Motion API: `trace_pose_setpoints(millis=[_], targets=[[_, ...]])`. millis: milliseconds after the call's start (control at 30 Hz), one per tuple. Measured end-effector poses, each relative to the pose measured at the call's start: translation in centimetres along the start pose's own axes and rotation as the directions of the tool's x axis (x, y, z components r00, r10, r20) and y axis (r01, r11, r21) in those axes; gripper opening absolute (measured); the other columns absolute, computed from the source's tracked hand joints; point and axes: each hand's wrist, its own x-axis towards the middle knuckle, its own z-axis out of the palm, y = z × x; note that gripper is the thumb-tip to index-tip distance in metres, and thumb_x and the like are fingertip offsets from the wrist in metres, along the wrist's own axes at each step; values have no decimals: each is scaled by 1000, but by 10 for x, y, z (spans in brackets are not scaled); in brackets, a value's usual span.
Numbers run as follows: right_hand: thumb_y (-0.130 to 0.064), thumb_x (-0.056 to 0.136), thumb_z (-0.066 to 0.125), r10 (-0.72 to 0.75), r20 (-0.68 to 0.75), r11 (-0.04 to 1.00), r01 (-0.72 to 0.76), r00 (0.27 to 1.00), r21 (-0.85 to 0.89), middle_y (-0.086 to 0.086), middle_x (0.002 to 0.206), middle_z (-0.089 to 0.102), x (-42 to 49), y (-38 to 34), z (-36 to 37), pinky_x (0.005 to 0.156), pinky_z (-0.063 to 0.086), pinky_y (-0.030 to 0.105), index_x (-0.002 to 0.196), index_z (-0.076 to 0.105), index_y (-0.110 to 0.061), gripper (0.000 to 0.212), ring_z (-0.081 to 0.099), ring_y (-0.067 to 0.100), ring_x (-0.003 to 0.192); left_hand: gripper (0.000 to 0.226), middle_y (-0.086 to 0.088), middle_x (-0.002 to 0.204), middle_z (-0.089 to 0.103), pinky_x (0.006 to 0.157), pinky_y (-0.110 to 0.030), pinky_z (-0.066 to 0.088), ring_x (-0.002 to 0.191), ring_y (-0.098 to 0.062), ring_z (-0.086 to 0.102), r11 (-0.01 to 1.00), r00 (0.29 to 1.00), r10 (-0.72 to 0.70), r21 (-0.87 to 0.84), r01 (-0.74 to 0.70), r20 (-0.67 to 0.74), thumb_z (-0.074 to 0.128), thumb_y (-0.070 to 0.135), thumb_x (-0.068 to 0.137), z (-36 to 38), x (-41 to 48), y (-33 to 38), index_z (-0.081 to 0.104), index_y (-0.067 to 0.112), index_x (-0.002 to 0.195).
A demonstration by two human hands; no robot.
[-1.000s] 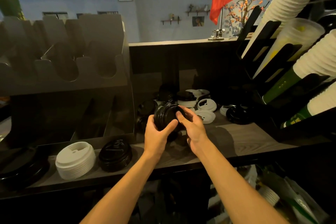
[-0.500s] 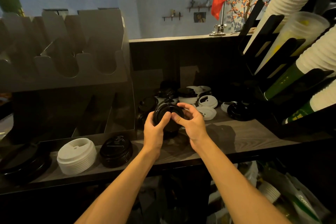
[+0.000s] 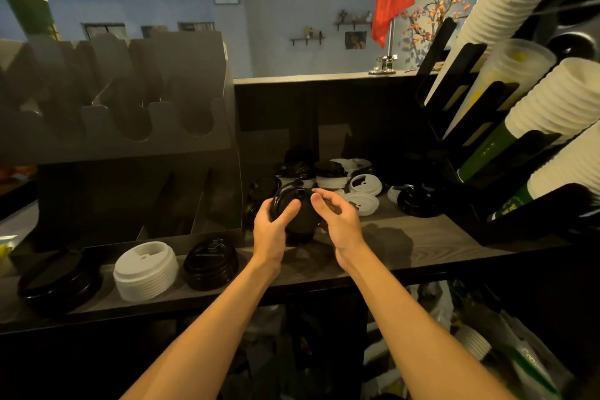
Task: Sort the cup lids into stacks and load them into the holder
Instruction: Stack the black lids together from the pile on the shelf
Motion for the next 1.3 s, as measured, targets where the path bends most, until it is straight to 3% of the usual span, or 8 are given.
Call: trace_pose_setpoints(millis=[100,200,500,700,833,1067,1167,1300], targets=[[-28,90,74,-24,-24,1000,24,999,3,-2,109,72,-5,-6,3,69,55,16,113,71,-20,25,66,9,103,43,-10,112,71,69,-25,60,104,-27,70,999,999,-24,-44,25,22,80,30,82,-3,-4,6,65,12,118],[-27,90,74,-40,3,999,40,999,-26,-2,109,73,-12,-8,7,71,55,16,117,70,-19,29,67,8,101,59,-9,110,74,85,-41,61,107,-29,71,998,999,-49,-36,49,14,89,43,69,-12,-7,7,68,14,116],[-32,104,52,103,72,995,-103,992,-12,-6,110,72,-15,1,19,73,58,23,115,68,-32,20,67,9,103,45,-3,113,73,91,-37,60,109,-21,70,999,998,-47,9,47,52,82,43,81,-24,-13,5,67,21,118],[-31,105,50,-51,27,983,55,998,-175,-13,116,68,-3,14,16,82,55,18,115,65,-39,19,61,4,112,30,0,107,77,89,-35,60,106,-18,72,997,992,-76,0,77,102,62,40,97,-24,-10,1,68,16,116],[-31,103,55,-324,34,846,306,945,-437,-18,126,59,1,27,11,100,50,25,127,59,-39,25,53,-9,116,27,-6,109,75,89,-33,59,105,-21,72,999,998,-6,32,4,63,61,33,99,-25,-8,-3,69,13,114],[-61,81,73,-94,210,937,158,973,-312,-16,141,50,-1,25,9,105,48,30,148,41,-42,76,48,2,129,26,-5,96,74,76,-27,58,92,-18,72,999,993,-12,-33,16,117,67,33,92,-27,-10,-2,65,8,101],[-47,84,77,-116,216,912,190,970,-363,-25,131,48,-3,23,10,93,45,14,150,40,-35,77,46,-12,117,20,3,82,66,73,-25,57,80,-13,66,1000,995,-14,-7,15,102,60,29,100,-27,-9,-3,61,10,92],[-46,84,77,-125,163,927,173,979,-332,-20,130,54,-3,24,10,89,50,15,145,45,-35,71,53,-6,114,20,-5,95,70,78,-27,59,92,-18,70,1000,995,-13,6,12,99,55,25,104,-27,-8,-4,62,8,98]])
